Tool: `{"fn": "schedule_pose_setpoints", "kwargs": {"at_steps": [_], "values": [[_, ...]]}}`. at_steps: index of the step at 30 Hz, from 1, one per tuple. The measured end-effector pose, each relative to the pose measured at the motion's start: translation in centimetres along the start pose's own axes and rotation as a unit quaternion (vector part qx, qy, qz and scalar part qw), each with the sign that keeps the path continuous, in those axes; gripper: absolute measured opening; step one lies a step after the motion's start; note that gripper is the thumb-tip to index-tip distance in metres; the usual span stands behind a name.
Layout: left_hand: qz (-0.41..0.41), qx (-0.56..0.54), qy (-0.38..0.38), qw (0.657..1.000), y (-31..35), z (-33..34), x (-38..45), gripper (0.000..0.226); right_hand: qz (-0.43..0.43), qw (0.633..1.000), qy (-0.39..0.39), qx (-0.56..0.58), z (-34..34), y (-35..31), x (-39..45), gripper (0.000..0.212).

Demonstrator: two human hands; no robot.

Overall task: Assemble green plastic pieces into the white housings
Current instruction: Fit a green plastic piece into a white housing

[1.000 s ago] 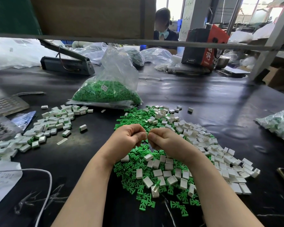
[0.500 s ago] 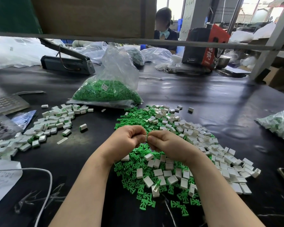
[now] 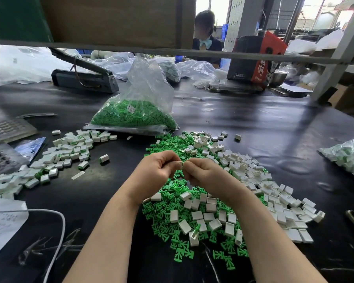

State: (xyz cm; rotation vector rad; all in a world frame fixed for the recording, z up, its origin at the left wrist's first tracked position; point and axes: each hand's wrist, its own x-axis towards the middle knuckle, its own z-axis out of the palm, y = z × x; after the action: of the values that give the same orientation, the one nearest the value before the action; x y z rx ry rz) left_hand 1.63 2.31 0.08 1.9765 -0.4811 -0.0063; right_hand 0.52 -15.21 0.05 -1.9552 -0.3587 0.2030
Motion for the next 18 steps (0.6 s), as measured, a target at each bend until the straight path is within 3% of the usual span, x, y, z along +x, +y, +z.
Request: {"fn": "schedule_pose_setpoints", "kwargs": {"at_steps": [5,13,18], "values": [[0.037,0.017,0.016,0.999,-0.29,0.33,0.06,0.011,0.052,0.993,0.013,0.105,0.03,0.15,0.21,0.044],[0.012,-0.022,0.036,0.999,-0.50,0.05,0.26,0.016,0.074,0.966,0.018,0.248,-0.49,0.47,0.24,0.029],[-0.014,-0.052,0.033,0.998,-0.67,-0.22,0.26,0.024,0.028,0.984,0.056,0.168,-0.51,0.60,0.27,0.021]]}}
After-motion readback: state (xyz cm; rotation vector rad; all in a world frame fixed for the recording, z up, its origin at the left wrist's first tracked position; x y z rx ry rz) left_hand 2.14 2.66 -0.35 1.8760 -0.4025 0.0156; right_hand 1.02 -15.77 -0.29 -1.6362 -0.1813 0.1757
